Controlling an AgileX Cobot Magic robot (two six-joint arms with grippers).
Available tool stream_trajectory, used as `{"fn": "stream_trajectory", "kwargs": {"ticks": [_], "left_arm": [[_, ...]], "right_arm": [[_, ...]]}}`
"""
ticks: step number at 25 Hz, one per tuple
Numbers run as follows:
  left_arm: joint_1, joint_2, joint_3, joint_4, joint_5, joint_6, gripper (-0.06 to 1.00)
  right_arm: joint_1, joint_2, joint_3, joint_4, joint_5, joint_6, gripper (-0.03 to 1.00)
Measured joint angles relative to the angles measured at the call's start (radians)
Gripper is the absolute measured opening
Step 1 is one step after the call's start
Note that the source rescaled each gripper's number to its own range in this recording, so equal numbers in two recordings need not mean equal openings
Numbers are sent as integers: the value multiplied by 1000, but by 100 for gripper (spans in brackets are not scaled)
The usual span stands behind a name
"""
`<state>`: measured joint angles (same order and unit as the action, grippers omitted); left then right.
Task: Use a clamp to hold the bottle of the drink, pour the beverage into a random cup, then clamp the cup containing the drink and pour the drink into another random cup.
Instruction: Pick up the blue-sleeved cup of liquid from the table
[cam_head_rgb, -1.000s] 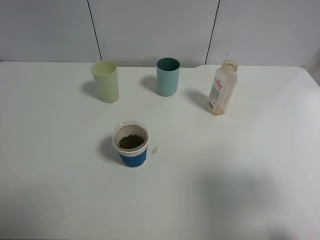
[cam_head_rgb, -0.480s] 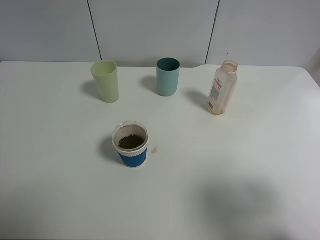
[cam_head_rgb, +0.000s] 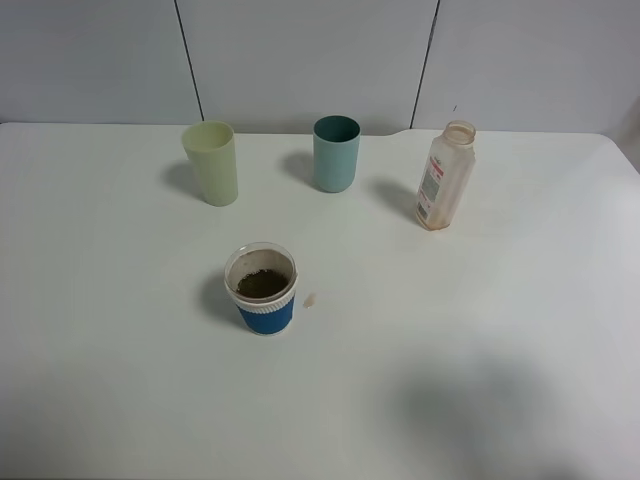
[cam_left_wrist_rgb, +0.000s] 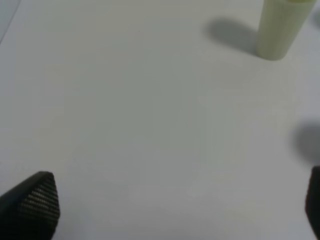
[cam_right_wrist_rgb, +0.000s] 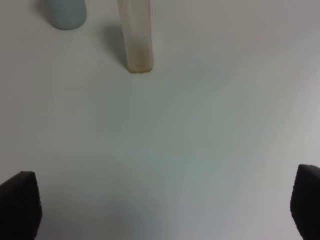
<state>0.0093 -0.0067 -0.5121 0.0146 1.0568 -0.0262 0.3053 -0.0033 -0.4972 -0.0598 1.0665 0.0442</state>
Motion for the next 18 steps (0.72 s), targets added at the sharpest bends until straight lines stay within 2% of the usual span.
{"fn": "stream_trajectory", "kwargs": {"ticks": [18], "left_arm": [[0,0,0,0,0,0,100]], "right_arm": [[0,0,0,-14,-5,20,100]]}}
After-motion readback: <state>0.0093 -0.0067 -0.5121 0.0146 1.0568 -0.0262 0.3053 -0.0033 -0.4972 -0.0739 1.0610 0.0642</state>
